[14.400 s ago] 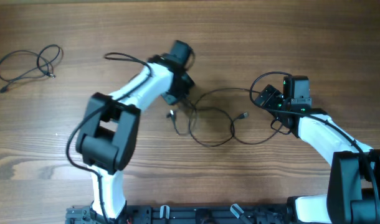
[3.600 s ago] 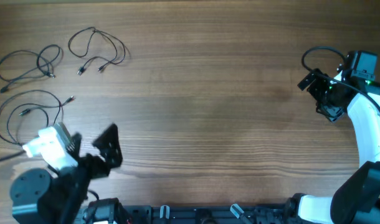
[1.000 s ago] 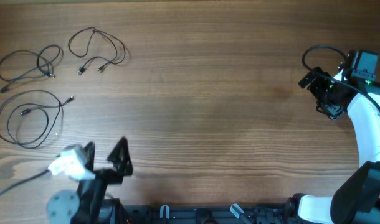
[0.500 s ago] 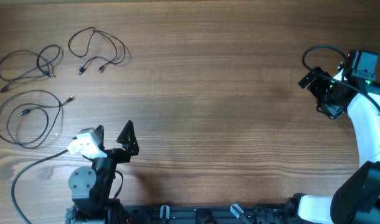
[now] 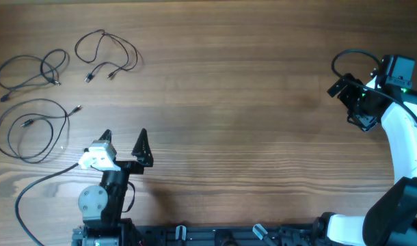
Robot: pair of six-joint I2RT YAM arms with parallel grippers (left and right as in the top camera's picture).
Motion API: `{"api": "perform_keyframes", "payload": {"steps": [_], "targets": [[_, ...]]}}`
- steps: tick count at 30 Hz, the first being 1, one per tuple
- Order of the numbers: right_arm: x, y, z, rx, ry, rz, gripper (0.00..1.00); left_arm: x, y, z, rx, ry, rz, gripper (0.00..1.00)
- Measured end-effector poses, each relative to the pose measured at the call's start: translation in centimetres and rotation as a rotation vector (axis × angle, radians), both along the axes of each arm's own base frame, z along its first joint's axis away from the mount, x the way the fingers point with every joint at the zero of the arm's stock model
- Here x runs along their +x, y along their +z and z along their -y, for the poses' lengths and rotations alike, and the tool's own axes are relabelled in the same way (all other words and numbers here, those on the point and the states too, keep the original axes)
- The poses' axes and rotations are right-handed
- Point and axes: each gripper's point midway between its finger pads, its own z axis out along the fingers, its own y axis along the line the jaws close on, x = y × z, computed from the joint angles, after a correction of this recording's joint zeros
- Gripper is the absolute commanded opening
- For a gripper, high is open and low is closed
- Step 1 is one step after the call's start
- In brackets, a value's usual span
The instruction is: Untangle cables
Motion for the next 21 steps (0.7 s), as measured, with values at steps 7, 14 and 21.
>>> {"api": "perform_keyframes", "payload": {"steps": [7, 14, 21], "targets": [[0.00, 0.00, 0.00, 0.000, 0.000, 0.000, 1.00, 0.02, 0.02, 0.01, 0.005, -0.001, 0.003, 1.00], [0.00, 0.00, 0.00, 0.000, 0.000, 0.000, 1.00, 0.01, 0.04, 0.13, 0.072, -0.012, 0.011, 0.99], [0.00, 0.00, 0.00, 0.000, 0.000, 0.000, 1.00, 0.01, 0.04, 0.13, 0.111, -0.015, 0.016, 1.00]]}}
